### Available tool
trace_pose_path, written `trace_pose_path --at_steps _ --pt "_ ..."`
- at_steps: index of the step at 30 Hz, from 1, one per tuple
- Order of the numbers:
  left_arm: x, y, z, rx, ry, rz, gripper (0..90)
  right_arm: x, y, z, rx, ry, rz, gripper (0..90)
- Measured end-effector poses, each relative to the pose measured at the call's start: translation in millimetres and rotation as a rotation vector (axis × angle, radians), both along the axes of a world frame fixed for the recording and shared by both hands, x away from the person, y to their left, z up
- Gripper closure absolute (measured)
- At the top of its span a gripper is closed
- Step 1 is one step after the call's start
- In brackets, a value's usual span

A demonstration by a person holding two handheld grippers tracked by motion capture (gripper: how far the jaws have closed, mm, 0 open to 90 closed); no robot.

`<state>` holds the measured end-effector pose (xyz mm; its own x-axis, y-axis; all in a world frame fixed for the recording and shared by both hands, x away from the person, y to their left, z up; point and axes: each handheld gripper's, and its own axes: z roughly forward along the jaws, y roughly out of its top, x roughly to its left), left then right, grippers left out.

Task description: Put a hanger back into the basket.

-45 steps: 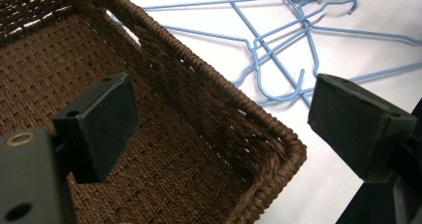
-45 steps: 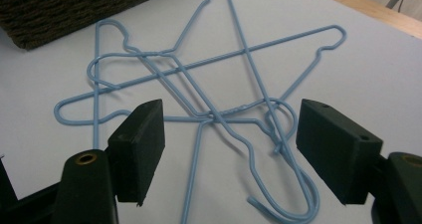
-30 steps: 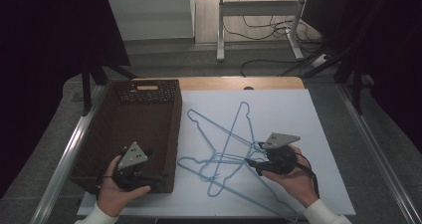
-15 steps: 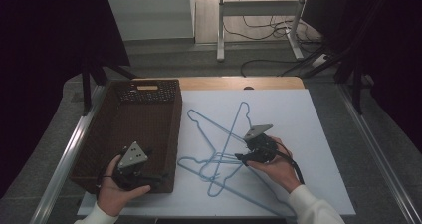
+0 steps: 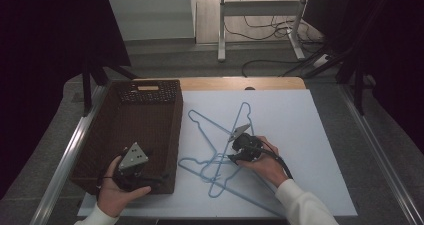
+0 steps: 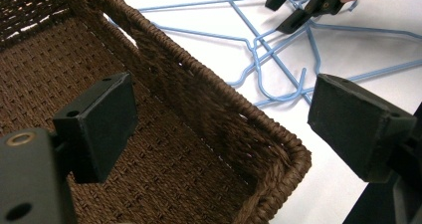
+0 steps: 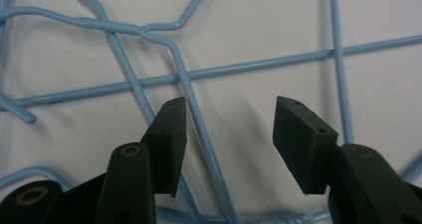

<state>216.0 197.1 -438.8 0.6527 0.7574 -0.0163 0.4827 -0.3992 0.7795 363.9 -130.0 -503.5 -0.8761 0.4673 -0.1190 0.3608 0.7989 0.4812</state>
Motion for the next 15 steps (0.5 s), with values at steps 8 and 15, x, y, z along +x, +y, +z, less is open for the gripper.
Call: trace_pose_path --at_steps 8,15 --pt "0.3 -0.7 -0.5 0.002 0.000 -0.002 12.5 6.0 4.0 -3.4 -0.007 0.077 0.061 70.4" --pt "0.1 -1.0 -0.2 0.004 -0.002 -0.003 12.5 9.6 1.6 -3.4 0.012 0.112 0.103 82.8"
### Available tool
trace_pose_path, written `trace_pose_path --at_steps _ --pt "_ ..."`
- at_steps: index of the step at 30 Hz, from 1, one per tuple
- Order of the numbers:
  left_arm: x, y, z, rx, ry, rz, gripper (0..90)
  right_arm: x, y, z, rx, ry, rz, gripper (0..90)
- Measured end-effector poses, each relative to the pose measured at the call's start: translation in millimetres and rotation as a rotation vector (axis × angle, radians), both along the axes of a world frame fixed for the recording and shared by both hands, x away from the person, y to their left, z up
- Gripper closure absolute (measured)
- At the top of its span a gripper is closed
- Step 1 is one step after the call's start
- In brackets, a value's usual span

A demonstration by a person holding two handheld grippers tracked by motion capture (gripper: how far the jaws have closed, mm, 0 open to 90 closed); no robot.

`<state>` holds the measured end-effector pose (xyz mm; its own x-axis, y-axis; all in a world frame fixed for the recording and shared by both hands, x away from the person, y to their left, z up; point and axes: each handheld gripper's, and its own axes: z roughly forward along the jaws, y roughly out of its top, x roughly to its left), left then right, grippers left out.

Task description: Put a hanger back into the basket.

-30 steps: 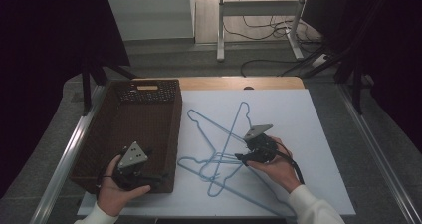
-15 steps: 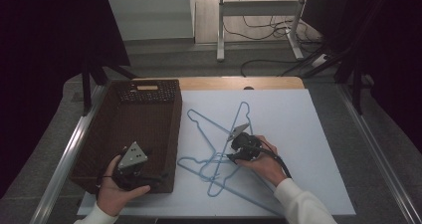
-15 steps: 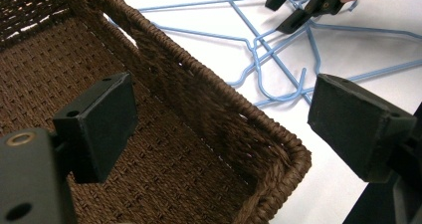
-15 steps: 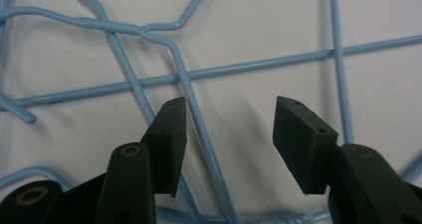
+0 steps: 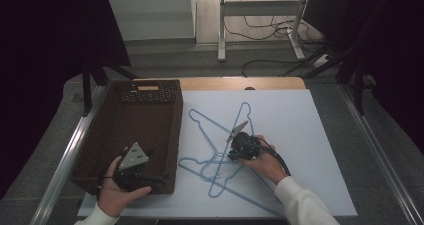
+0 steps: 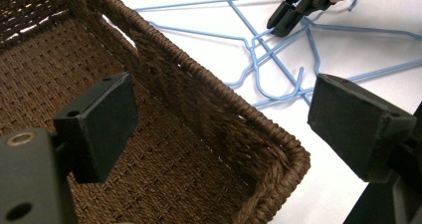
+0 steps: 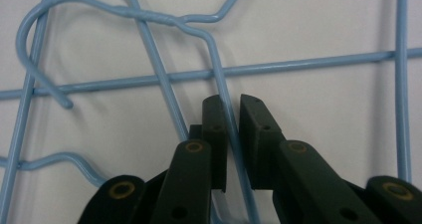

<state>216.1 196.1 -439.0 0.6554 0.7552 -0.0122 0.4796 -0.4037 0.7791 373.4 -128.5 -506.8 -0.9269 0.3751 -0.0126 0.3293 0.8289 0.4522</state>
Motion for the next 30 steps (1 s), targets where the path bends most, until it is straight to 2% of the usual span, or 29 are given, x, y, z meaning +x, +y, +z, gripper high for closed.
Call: trace_pose_path --at_steps 2,5,9,12,21,30 --pt "-0.1 0.2 -0.1 0.001 -0.003 0.001 12.6 0.0 -0.8 0.5 -0.005 -0.002 0.012 86.0" --pt "0.0 0.5 0.0 -0.001 -0.007 0.003 12.7 0.2 -4.8 4.0 0.003 -0.032 0.002 86.5" --pt "-0.4 0.9 0.5 -0.002 -0.014 0.006 12.8 0.2 -13.5 13.7 0.068 -0.032 -0.006 86.8" --pt "-0.6 1.4 1.2 -0.002 -0.022 0.008 12.9 -1.3 -22.3 25.6 0.139 -0.033 -0.035 87.0" --pt "0.4 -1.9 3.5 -0.001 -0.045 0.008 13.2 -12.9 -53.8 56.1 0.278 -0.095 -0.086 87.2" --pt "6.6 -7.6 10.6 0.009 -0.076 0.004 13.8 -22.5 -76.5 78.1 0.377 -0.136 -0.113 87.4"
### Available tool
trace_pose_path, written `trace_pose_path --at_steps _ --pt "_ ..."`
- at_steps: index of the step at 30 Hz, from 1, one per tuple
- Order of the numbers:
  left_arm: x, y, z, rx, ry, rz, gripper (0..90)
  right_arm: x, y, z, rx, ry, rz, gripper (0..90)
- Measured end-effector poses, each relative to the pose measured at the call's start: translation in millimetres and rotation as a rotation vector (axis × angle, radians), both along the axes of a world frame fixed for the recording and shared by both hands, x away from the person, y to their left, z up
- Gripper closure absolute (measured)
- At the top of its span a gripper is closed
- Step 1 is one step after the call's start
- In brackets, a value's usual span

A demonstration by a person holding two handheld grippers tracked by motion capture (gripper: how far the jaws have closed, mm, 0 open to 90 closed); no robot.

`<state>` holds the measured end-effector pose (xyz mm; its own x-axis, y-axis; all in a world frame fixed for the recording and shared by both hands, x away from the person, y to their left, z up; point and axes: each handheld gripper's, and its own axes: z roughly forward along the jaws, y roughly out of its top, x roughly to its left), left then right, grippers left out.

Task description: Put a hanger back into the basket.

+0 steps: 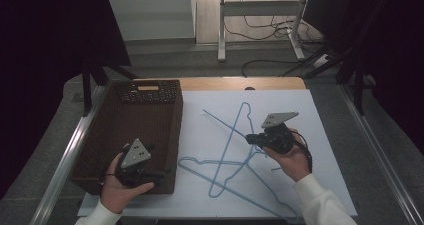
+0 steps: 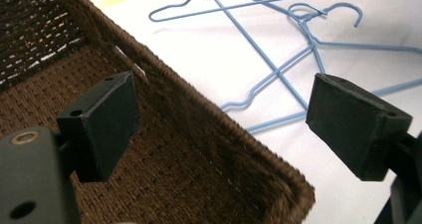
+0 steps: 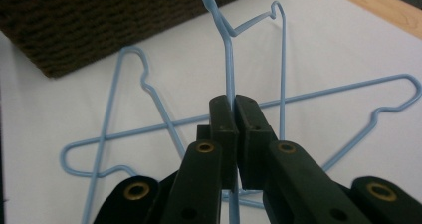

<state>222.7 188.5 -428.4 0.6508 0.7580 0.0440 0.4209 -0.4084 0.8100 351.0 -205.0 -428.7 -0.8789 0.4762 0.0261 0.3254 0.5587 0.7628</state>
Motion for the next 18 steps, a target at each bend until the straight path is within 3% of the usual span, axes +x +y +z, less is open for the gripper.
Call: trace_pose_path --at_steps 8,12,18 --pt "8.5 -9.1 5.8 0.001 0.001 -0.027 15.8 -12.0 -19.1 15.2 0.086 0.032 0.025 87.4" --pt "16.2 -17.9 9.0 -0.014 0.037 -0.070 15.9 -18.0 -26.4 16.9 0.109 0.067 0.051 87.4" --pt "29.0 -37.2 13.3 -0.020 0.053 -0.127 14.7 -27.9 -37.1 19.0 0.132 0.096 0.089 87.3"
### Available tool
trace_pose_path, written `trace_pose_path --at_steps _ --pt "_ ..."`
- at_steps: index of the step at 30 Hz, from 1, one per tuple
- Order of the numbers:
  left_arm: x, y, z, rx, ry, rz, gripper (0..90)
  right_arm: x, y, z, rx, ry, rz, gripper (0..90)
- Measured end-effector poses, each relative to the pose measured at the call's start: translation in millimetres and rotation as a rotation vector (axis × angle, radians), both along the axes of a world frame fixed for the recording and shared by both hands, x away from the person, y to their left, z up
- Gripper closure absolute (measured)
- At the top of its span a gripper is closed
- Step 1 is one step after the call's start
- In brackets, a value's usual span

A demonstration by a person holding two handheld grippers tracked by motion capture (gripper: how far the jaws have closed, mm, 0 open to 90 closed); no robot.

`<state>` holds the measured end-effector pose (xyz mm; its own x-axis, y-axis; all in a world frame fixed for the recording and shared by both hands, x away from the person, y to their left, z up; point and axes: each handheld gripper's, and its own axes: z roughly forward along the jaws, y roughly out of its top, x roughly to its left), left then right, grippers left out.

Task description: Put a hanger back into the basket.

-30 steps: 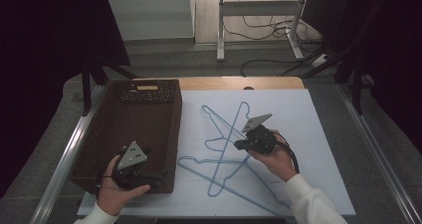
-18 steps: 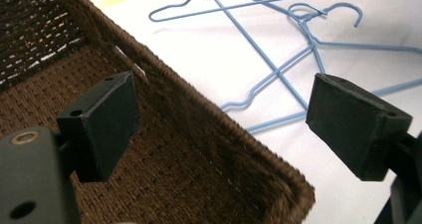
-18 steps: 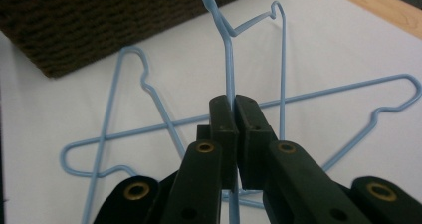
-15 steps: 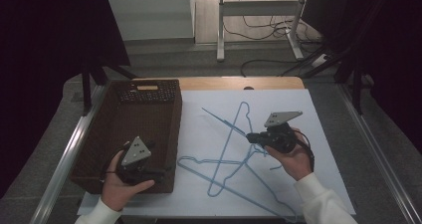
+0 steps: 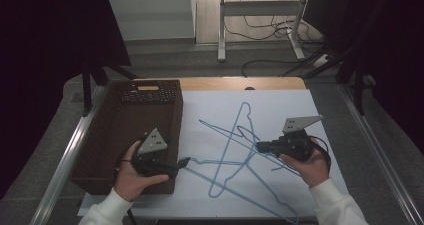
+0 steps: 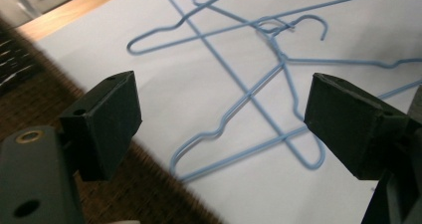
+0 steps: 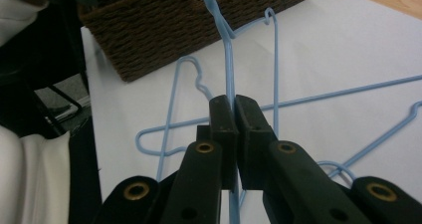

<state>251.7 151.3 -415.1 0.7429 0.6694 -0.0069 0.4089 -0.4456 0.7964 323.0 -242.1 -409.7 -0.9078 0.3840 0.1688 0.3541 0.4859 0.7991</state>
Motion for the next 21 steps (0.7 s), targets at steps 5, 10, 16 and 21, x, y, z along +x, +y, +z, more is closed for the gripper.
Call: trace_pose_path --at_steps 5,10,16,21 --pt "9.4 -18.6 -0.2 0.019 0.020 -0.043 14.8 -8.2 -7.9 1.2 0.009 0.009 0.015 87.3" --pt "17.5 -36.3 0.1 0.048 0.032 -0.094 16.7 -13.5 -14.6 0.7 0.013 0.020 0.029 87.3" --pt "25.9 -51.8 -2.8 0.057 0.045 -0.135 18.5 -18.2 -18.3 -1.8 0.016 0.040 0.058 87.4" --pt "33.9 -65.6 -2.9 0.060 0.049 -0.162 21.7 -20.8 -19.9 0.3 0.027 0.047 0.086 87.4"
